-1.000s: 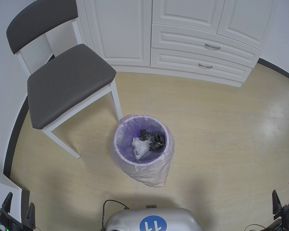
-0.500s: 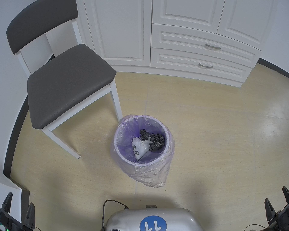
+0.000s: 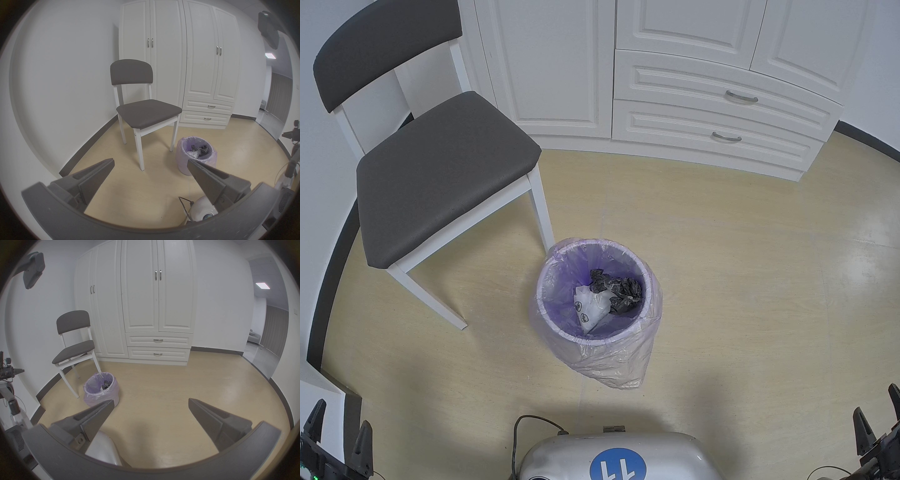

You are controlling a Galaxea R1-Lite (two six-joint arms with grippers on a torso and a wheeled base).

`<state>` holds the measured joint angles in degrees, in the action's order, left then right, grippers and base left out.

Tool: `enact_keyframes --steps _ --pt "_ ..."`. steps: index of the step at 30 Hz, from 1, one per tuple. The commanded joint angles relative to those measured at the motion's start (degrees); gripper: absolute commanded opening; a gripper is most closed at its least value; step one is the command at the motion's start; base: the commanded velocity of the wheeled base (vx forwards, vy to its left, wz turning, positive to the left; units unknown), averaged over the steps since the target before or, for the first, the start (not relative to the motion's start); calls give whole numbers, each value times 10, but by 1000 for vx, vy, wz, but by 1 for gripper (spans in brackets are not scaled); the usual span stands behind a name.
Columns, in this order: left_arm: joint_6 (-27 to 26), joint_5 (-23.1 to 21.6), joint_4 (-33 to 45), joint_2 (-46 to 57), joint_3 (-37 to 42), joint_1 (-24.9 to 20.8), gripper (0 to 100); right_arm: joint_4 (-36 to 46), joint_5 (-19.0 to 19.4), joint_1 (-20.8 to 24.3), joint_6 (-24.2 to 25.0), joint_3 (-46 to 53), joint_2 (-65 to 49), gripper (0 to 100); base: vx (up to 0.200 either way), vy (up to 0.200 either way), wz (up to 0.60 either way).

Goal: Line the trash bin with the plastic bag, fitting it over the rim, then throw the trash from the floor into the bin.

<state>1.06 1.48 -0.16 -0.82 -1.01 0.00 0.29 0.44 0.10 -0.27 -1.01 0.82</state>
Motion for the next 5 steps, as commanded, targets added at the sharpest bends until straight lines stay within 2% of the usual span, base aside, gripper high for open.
enact_keyframes --steps 1,5 --pt "0 0 0 8 10 0 100 0 0 0 1 9 -8 100 0 0 0" --pt "0 0 0 8 10 0 100 0 0 0 2 9 -8 100 0 0 0"
